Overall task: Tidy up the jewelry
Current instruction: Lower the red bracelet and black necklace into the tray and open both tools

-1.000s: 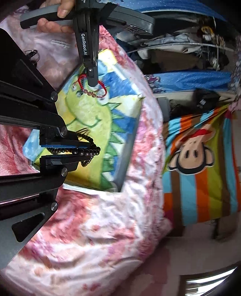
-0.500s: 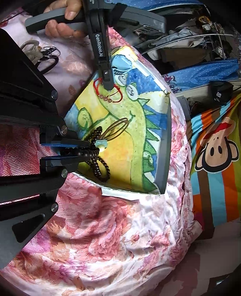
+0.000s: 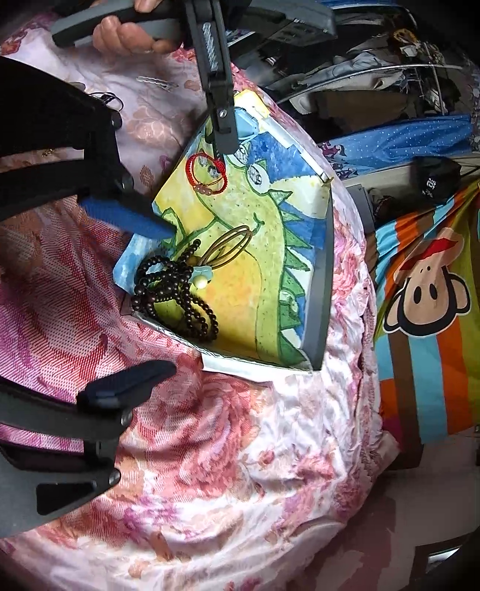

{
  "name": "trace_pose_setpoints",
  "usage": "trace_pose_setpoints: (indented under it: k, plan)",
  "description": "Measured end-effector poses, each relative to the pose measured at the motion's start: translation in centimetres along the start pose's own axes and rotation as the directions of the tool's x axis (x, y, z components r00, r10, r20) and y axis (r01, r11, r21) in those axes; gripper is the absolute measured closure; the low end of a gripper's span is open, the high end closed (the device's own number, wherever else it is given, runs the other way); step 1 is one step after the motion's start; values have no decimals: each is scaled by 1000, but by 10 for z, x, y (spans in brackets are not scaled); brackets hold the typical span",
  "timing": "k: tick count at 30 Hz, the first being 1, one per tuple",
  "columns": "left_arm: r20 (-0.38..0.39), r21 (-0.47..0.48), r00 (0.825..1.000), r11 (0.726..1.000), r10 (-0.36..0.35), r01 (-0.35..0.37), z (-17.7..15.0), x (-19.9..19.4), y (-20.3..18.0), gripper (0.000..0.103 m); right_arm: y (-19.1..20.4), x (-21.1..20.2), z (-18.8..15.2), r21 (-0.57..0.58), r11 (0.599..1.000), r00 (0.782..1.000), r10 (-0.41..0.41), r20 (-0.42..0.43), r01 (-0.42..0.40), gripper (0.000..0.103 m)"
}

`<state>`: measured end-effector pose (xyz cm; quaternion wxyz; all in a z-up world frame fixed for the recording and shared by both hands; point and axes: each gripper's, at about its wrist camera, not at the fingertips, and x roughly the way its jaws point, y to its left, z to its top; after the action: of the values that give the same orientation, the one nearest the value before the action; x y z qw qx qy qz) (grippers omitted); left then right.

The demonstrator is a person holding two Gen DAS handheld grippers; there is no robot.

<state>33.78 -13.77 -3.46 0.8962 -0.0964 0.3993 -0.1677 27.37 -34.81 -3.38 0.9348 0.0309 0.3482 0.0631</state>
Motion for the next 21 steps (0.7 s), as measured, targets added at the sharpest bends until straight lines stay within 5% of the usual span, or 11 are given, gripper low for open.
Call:
trace_pose_setpoints:
  k: [1, 3, 5, 10, 16, 21]
  plan:
    - [6, 2, 1000, 1000, -3, 3, 0, -4, -2, 70, 0, -3, 0, -2, 1000, 1000, -7, 5, 7, 37]
    - [35, 4, 999, 1000, -4, 3, 0, -16, -4, 40, 0, -9, 1, 0, 1000, 1000, -15, 15, 15, 33]
    - [84, -5, 996, 1000, 4, -3, -1, -29, -4, 29, -1, -17, 2, 1, 1000, 999, -23, 30, 23, 30]
    - [127, -28, 992, 1000, 15, -12, 1, -56, 1, 25, 4, -41, 5, -11, 999, 996, -41, 82, 42, 17]
    - [212, -44, 974, 997, 73, -65, -7, -94, 8, 6, 21, -82, 3, -29, 999, 984, -32, 173, 38, 2]
    - [263, -40, 957, 992, 122, -116, -23, -125, 13, 2, 42, -119, -6, -63, 997, 969, -20, 245, 36, 2]
